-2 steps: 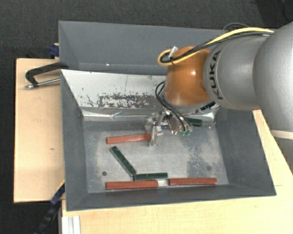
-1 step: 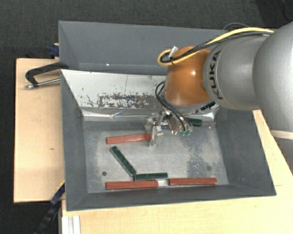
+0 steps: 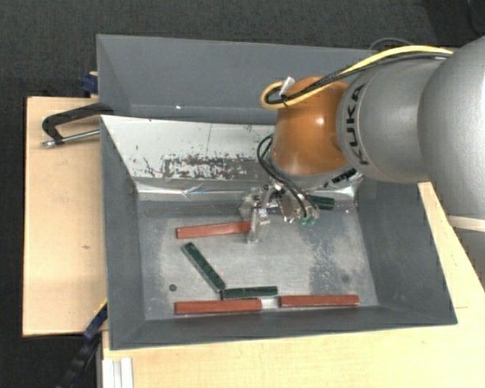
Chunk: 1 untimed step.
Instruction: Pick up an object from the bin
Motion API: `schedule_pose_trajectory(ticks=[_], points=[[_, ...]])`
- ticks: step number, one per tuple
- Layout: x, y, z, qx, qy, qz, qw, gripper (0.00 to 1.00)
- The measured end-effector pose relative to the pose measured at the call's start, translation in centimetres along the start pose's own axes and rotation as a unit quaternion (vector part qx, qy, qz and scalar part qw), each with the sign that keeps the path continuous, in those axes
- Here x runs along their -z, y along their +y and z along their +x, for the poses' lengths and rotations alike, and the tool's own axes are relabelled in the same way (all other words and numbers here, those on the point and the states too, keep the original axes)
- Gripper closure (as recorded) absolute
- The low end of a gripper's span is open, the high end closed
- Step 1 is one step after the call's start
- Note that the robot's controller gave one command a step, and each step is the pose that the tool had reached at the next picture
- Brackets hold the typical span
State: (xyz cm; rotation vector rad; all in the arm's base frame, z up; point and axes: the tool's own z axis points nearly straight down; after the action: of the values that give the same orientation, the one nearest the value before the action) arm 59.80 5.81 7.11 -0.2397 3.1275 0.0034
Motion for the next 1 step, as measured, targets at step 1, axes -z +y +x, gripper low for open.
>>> schedule_pose_trajectory(ticks=[1], points=[[0.00,0.00,0.00,0.000,0.0000,0.000,1.0000,1.00]])
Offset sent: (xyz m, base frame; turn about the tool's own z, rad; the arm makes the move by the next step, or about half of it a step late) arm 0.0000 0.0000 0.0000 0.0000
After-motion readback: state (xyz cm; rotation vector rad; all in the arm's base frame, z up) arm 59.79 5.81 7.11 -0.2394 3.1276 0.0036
